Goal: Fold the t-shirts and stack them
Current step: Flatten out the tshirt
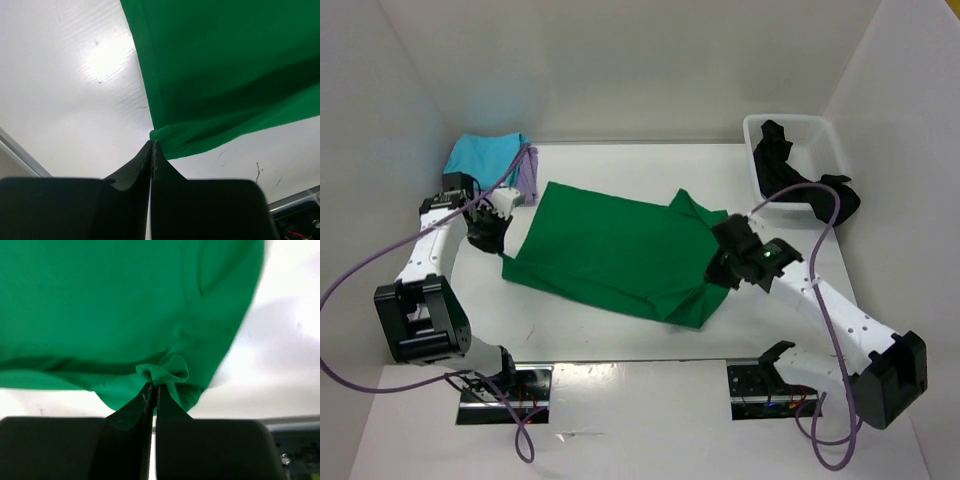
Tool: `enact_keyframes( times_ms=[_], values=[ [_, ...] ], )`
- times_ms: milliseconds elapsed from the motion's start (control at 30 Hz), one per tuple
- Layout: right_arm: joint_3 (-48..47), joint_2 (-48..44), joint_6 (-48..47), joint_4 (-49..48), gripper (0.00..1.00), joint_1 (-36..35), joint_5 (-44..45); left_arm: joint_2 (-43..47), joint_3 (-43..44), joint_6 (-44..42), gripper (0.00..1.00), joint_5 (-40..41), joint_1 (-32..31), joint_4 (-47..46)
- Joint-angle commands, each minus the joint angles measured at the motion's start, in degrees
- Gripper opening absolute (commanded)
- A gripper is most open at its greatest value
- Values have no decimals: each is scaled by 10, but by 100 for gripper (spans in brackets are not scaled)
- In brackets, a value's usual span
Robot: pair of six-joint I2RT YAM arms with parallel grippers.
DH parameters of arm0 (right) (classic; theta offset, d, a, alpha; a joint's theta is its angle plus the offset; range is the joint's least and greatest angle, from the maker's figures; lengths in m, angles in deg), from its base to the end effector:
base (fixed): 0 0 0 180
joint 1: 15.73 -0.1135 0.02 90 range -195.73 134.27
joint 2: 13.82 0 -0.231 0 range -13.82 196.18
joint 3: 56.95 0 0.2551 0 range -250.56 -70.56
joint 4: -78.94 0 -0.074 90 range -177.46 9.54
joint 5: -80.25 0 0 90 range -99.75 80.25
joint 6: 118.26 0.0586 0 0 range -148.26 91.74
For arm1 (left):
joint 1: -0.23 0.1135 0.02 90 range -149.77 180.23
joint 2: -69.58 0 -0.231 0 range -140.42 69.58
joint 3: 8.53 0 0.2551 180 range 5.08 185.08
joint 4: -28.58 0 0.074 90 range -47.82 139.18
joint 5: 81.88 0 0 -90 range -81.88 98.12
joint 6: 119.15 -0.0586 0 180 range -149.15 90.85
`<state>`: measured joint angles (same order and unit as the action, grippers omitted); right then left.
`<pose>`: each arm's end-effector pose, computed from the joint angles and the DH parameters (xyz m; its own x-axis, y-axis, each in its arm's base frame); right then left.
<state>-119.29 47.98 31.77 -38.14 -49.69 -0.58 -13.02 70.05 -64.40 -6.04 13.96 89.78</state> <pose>0.1935 0.1191 0.2027 -0.7918 0.4978 -0.3539 0.3918 0.8584 0.3311 0.2944 0.0572 0.2059 -0.7956 0.3817 -0.4705 0.4024 0.9134 0.0605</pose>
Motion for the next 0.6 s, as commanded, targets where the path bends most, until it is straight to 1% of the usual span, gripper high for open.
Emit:
enact_keyframes(
  times_ms=[0, 33, 67, 100, 133, 167, 200, 233, 300, 333, 367, 467, 500, 533, 567],
  values=[
    [-83, 4, -95, -49, 0, 60, 25, -20, 49, 32, 0, -46, 0, -12],
    [-111, 38, -133, -62, 0, 104, 10, -31, 104, 39, 0, -54, -5, -12],
    [-196, 66, -206, -62, 0, 197, -28, -61, 148, 62, 0, -54, -11, -12],
    [-256, 100, -234, -62, 0, 233, -43, -80, 202, 79, 0, -60, -11, -12],
    [-403, 174, -256, -41, 0, 253, -51, -97, 264, 100, 0, -60, -11, -5],
    [-488, 209, -284, -26, 0, 260, -35, -124, 393, 145, 0, -77, -11, -5],
    [-574, 239, -297, -9, 0, 260, -21, -130, 453, 169, 0, -89, -3, -13],
    [-742, 294, -304, 29, 0, 253, 13, -130, 534, 207, 0, -97, 4, -43],
    [-897, 343, -315, 78, 0, 246, 37, -109, 567, 215, 0, -104, 4, -79],
    [-1000, 377, -316, 115, 0, 241, 46, -92, 572, 215, 0, -110, -1, -89],
    [-1006, 378, -316, 116, 0, 241, 52, -85, 572, 207, 0, -110, -6, -94],
    [-888, 330, -316, 83, 0, 234, 52, -63, 522, 195, 0, -145, -13, -89],
    [-801, 316, -310, 70, 0, 228, 59, -56, 495, 181, 0, -145, -13, -95],
    [-751, 295, -300, 54, 0, 221, 59, -35, 433, 176, 0, -145, -13, -103],
    [-695, 244, -294, 4, 0, 221, 59, -26, 402, 176, 0, -145, -13, -117]
  ],
)
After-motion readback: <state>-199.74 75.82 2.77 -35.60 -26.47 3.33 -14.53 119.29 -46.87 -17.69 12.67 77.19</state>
